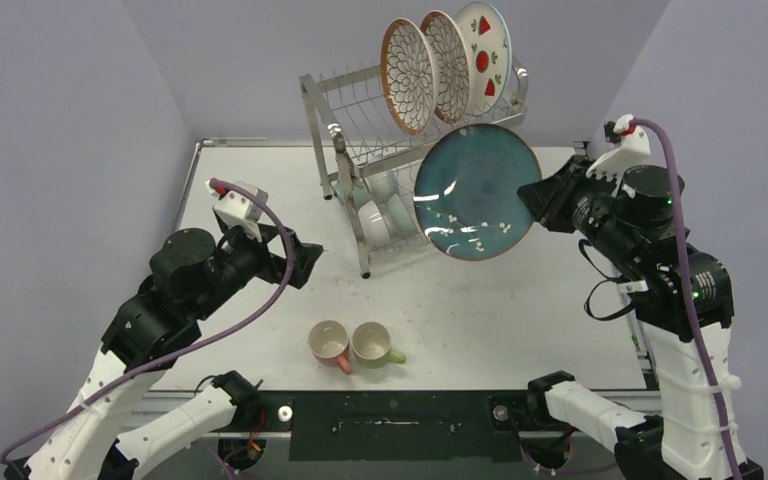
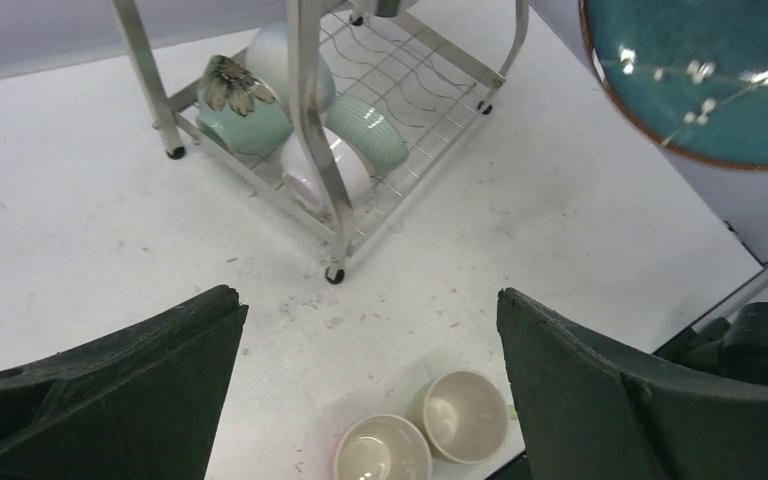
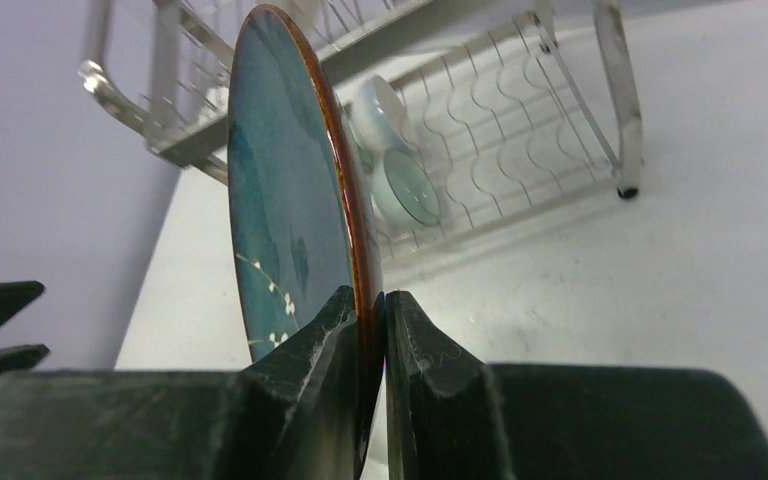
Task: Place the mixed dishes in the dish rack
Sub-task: Pick up the plate at the center of the board, then insert the plate into the dish rack.
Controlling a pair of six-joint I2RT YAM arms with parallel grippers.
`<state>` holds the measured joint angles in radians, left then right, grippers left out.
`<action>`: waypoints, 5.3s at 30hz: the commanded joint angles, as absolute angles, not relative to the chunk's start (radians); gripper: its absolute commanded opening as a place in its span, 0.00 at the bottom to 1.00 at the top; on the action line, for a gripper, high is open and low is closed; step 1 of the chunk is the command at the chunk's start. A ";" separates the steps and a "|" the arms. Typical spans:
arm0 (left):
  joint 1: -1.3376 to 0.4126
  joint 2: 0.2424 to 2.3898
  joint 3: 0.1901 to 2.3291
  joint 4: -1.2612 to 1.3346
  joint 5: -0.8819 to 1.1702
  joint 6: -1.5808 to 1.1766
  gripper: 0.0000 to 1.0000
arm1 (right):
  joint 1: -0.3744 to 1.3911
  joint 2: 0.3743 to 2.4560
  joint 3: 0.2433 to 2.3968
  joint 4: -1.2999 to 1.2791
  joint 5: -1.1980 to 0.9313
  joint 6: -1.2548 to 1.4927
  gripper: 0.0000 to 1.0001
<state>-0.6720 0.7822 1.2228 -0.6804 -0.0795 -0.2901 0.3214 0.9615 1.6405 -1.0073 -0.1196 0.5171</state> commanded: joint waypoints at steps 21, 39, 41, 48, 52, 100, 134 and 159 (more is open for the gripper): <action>-0.612 0.621 0.906 -0.562 -0.363 -0.103 0.97 | 0.562 1.554 2.428 -0.502 0.102 0.390 0.00; -0.574 0.605 0.891 -0.559 -0.306 -0.119 0.97 | 0.818 1.709 2.424 -0.214 0.609 0.137 0.00; -0.574 0.604 0.892 -0.560 -0.304 -0.119 0.97 | 0.818 1.714 2.423 -0.207 0.622 0.140 0.00; -0.574 0.602 0.891 -0.561 -0.304 -0.121 0.97 | 0.816 1.716 2.389 -0.149 0.665 0.127 0.00; -0.574 0.603 0.891 -0.561 -0.304 -0.121 0.97 | 0.816 1.741 2.417 -0.147 0.654 0.098 0.00; -0.564 0.604 0.889 -0.567 -0.293 -0.123 0.97 | 0.994 1.938 2.298 0.170 0.645 -0.610 0.00; -0.565 0.602 0.891 -0.574 -0.288 -0.127 0.97 | 0.932 1.951 2.329 0.073 0.743 -0.462 0.73; -0.563 0.615 0.888 -0.572 -0.291 -0.132 0.97 | 0.917 1.444 1.918 -0.234 0.667 -0.060 0.93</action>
<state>-0.5674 0.6128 0.8848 -0.6094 -0.2985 -0.1249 0.9344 1.5734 2.0182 -0.1345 0.7139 -0.1982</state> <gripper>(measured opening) 0.971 0.922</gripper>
